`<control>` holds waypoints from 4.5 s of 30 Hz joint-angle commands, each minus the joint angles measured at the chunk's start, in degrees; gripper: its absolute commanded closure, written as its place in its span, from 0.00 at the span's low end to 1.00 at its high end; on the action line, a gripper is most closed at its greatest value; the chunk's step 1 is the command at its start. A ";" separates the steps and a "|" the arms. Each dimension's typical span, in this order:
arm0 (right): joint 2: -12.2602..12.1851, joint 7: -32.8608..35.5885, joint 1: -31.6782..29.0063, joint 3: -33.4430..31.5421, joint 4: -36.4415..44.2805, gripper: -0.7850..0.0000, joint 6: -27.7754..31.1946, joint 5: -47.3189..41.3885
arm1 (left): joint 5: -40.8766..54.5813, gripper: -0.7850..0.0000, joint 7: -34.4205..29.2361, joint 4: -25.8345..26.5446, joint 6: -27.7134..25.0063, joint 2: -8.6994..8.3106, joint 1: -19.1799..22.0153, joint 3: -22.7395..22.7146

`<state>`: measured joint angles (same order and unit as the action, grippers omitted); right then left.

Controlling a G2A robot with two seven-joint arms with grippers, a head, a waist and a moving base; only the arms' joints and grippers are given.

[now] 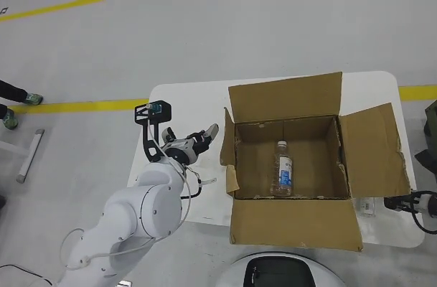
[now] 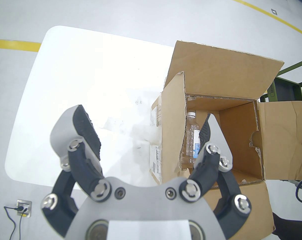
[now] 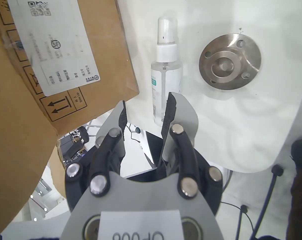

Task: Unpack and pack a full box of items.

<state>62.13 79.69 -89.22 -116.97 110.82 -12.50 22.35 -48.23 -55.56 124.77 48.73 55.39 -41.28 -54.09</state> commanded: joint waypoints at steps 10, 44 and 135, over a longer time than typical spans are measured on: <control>-1.68 1.99 2.92 5.48 2.99 0.51 -2.78 11.65 | 0.00 0.00 0.00 0.00 0.00 0.00 0.00 0.00; -3.22 -0.08 6.73 19.38 1.12 0.39 -8.33 25.97 | 0.00 0.00 0.00 0.00 0.00 0.00 0.00 0.00; 0.96 -20.93 42.01 61.11 -9.54 0.51 -14.31 6.50 | 0.00 0.00 0.00 0.00 0.00 0.00 0.00 0.00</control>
<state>63.23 58.50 -46.98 -55.07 100.62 -26.91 28.96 -48.23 -55.56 124.77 48.73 55.39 -41.28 -54.09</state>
